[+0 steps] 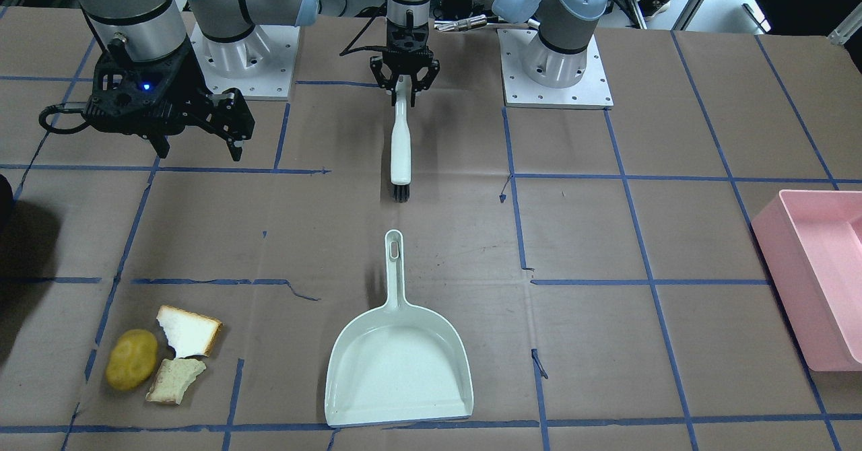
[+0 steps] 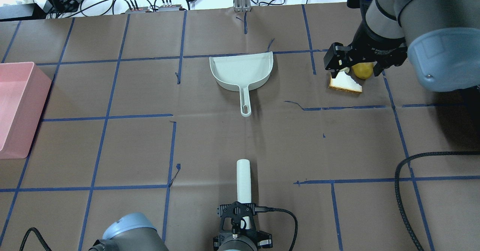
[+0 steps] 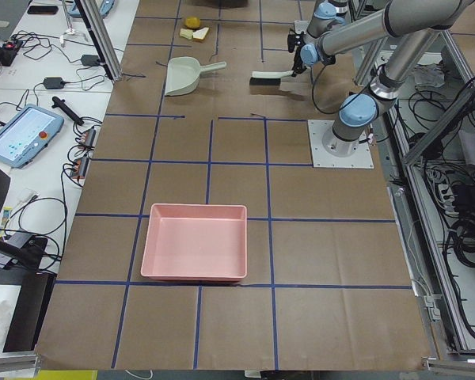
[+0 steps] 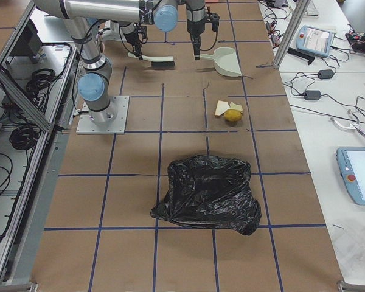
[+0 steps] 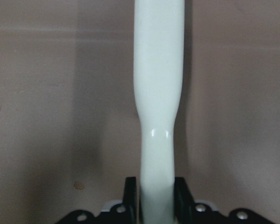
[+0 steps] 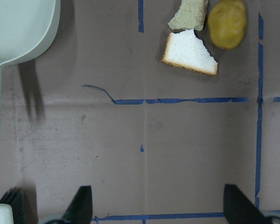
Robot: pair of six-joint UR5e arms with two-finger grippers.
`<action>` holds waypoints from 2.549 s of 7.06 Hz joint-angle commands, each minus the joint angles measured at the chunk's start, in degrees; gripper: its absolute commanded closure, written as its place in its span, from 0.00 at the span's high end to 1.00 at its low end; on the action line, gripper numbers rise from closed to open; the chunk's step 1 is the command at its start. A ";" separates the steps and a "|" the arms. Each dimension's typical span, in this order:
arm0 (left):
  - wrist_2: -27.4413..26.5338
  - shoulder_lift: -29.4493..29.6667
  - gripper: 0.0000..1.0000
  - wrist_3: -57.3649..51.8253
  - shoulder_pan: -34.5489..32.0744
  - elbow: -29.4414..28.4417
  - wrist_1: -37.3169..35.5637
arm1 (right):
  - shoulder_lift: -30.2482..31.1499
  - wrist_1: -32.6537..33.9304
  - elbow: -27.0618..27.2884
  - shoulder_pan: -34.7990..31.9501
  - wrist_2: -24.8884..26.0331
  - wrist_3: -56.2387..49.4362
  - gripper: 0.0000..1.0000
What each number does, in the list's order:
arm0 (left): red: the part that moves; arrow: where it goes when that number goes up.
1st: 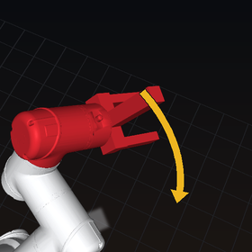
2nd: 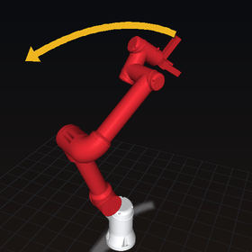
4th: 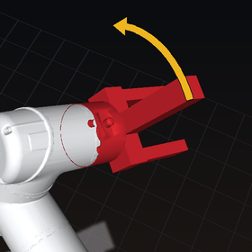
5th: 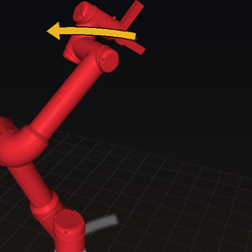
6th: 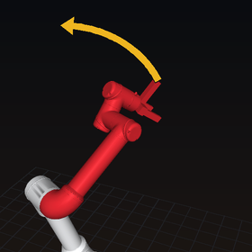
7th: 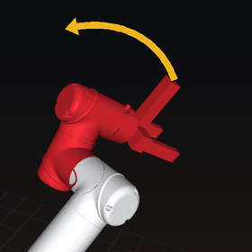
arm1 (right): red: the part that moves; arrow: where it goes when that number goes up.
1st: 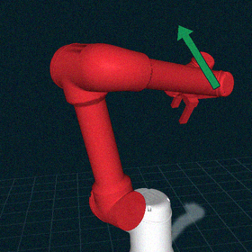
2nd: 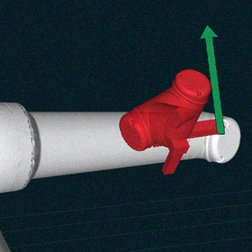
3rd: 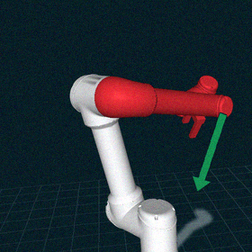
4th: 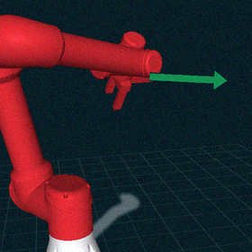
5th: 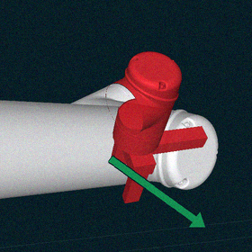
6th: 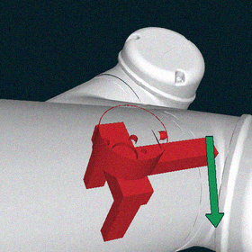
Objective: Sweep and dump trash in nearest bin
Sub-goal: 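Close the left gripper on the white brush handle, then lift the brush with the left gripper and carry it farther from the robot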
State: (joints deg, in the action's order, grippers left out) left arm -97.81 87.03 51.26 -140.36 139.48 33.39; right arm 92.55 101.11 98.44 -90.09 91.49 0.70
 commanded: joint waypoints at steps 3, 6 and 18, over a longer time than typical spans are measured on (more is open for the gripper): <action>2.27 -2.38 0.05 -0.10 -0.44 -1.58 1.83 | 0.00 0.05 0.00 0.00 0.00 0.00 1.00; 2.36 -5.55 0.04 -6.40 2.88 -8.32 16.83 | 0.00 -0.04 0.00 0.00 0.00 0.00 1.00; 9.01 -10.24 0.04 -55.90 50.24 -21.92 42.07 | -0.52 0.05 -0.52 0.00 -0.09 0.18 1.00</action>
State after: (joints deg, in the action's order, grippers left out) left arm -91.39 74.37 -2.29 -94.67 122.63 71.34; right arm 92.28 101.16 98.12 -90.09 91.47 0.84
